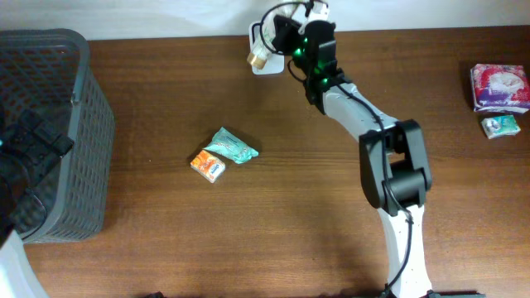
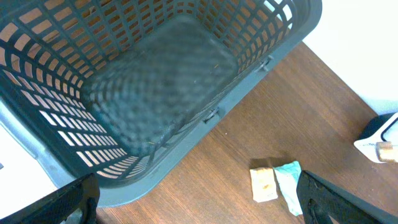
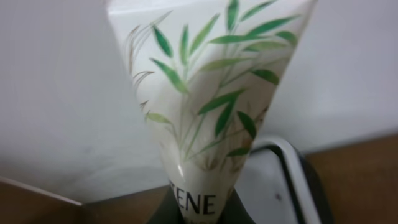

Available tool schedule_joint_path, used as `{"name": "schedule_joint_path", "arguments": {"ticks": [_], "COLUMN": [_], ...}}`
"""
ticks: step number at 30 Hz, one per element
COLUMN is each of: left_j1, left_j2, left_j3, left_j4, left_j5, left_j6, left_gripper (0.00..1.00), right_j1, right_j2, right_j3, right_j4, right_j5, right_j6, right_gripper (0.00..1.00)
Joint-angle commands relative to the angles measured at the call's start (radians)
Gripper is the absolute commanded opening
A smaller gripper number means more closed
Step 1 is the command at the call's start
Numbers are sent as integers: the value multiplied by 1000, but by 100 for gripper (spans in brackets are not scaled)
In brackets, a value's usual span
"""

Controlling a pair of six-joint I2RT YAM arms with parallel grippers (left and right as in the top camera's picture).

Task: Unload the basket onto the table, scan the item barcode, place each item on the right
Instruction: 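Hold the tube's barcode end up to the scanner, then carry the tube to the right edge and release it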

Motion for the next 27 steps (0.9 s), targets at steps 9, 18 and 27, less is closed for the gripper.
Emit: {"name": "schedule_joint_path", "arguments": {"ticks": [9, 18, 27], "left_j1": [5, 5, 5], "left_j2": [-2, -2, -2], "left_j3": [1, 1, 1], "left_j4": [0, 0, 0], "left_j5": [-4, -4, -4], "left_j6": [-8, -8, -8], "left_gripper": [99, 99, 99], "right_j1": [37, -26, -277], "right_j2": [2, -51, -315], "right_j3": [27, 31, 31], "right_j4": [92, 116, -409], "right_j5": [201, 188, 30], "right_j6": [244, 60, -123], "right_gripper": [4, 4, 4]}}
